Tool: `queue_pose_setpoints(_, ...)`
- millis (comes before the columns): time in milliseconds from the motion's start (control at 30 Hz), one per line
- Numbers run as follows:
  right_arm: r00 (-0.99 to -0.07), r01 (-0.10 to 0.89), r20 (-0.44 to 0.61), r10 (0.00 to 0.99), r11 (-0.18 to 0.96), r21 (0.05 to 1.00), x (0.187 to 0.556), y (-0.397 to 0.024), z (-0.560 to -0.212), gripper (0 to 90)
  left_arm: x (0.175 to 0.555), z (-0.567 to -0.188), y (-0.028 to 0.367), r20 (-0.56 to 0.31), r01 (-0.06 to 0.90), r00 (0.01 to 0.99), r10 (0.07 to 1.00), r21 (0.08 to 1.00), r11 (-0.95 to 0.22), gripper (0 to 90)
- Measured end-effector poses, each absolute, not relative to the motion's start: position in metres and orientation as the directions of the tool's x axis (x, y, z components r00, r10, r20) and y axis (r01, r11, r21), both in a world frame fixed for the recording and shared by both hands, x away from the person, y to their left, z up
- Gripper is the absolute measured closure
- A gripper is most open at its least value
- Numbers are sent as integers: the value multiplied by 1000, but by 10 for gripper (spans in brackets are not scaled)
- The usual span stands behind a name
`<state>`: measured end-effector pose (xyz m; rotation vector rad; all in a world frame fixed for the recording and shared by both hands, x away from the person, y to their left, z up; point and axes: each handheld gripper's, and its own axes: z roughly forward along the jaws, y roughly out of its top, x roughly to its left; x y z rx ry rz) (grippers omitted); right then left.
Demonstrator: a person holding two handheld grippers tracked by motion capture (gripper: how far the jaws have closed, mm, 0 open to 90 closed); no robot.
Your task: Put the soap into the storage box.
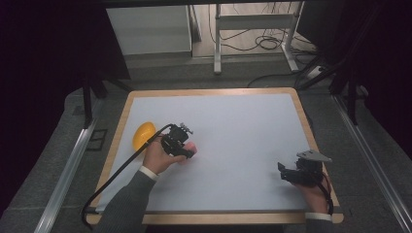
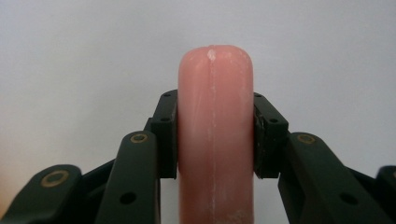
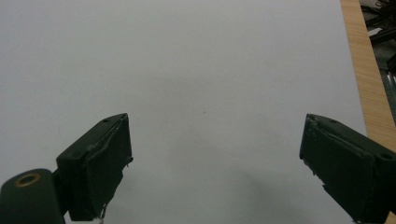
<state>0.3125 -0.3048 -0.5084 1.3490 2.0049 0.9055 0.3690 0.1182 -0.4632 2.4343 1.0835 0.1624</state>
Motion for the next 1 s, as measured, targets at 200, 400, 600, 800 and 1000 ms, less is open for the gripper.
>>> queue_pose_setpoints(200, -339, 565, -75, 938, 267, 781, 313, -305, -509, 89, 368, -460, 123, -76, 674, 675, 734, 469, -571, 604)
queue_pose_setpoints(400, -339, 564, -77, 938, 268, 781, 313, -304, -508, 89, 368, -458, 128, -75, 675, 670, 739, 475, -564, 604)
queue_pose_setpoints(600, -343, 563, -81, 936, 274, 780, 313, -302, -509, 89, 368, -456, 131, -75, 678, 664, 744, 480, -556, 604)
queue_pose_setpoints(800, -348, 559, -85, 934, 279, 781, 313, -301, -508, 89, 368, -453, 135, -71, 677, 661, 747, 485, -553, 604)
queue_pose_setpoints(1000, -346, 560, -85, 934, 278, 780, 312, -301, -508, 89, 367, -449, 139, -64, 677, 655, 753, 492, -548, 604)
